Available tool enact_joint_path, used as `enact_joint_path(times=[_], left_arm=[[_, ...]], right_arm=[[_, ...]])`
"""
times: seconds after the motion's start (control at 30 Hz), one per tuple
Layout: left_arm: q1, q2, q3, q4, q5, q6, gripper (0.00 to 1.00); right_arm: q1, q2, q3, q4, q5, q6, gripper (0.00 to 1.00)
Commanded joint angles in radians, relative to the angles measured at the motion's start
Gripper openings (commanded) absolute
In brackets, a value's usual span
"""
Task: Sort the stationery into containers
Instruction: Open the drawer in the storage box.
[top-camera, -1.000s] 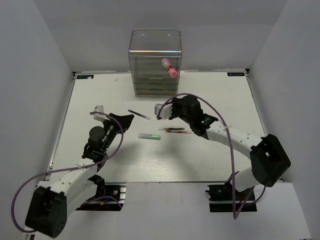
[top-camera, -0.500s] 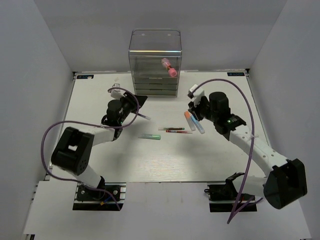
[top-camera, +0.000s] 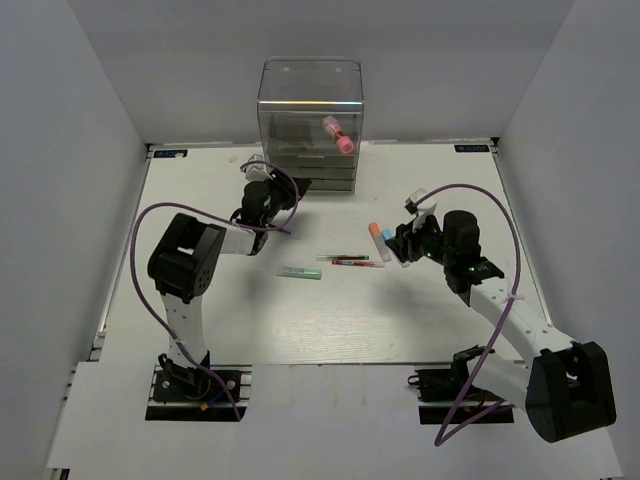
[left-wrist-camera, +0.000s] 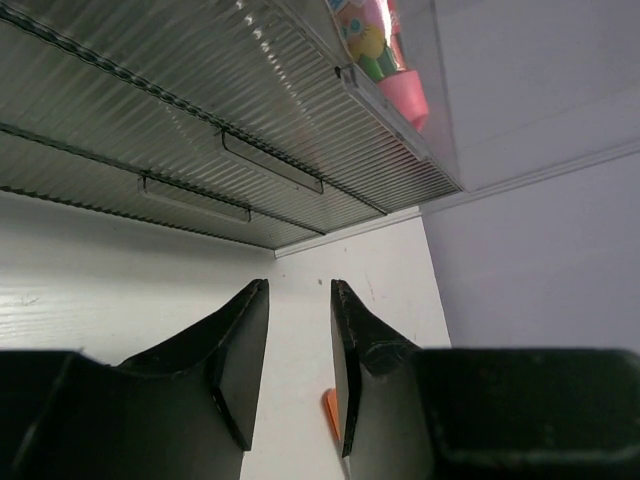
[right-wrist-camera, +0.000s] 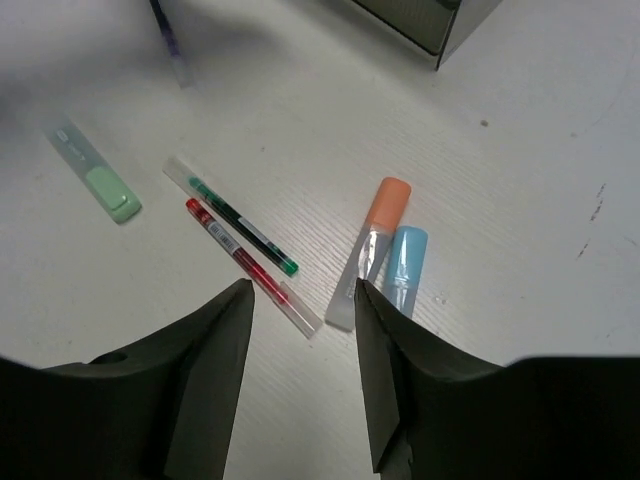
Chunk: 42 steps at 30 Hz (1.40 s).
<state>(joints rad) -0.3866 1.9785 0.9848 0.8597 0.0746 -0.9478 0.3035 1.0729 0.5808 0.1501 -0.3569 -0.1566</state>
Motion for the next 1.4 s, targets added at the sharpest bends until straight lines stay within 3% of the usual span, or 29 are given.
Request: enact_joint_path(times=[0.0, 0.53, 1.0, 1.27, 1.37], left_arm=[[-0.012, 0.022, 0.075, -0.005, -0.041, 0.014, 0.42], [-0.04, 0.186, 0.235, -0.017, -0.248, -0.068, 0.47], [-0.049, 0.217, 0.207, 0.137, -0.329, -0.184, 0.47], [-0.049, 0.246, 0.258, 0.088, -0.348, -0.227, 0.42], [-0.049, 0.264, 0.267, 0.088, -0.357, -0.252, 0.36]], right_arm=[[-0.027, -0.037, 0.004, 0.1, -0.063, 0.015, 0.51], [-0.093, -0.088, -0.024, 0.111, -0.106, 0.006, 0.53], [-0.09, -0.097, -0.042, 0.12, -0.117, -0.009, 0.53], [-0.093, -0.099, -0.044, 0.12, -0.119, -0.014, 0.53], [-0.093, -0.102, -0.044, 0.121, -0.117, -0.015, 0.53]])
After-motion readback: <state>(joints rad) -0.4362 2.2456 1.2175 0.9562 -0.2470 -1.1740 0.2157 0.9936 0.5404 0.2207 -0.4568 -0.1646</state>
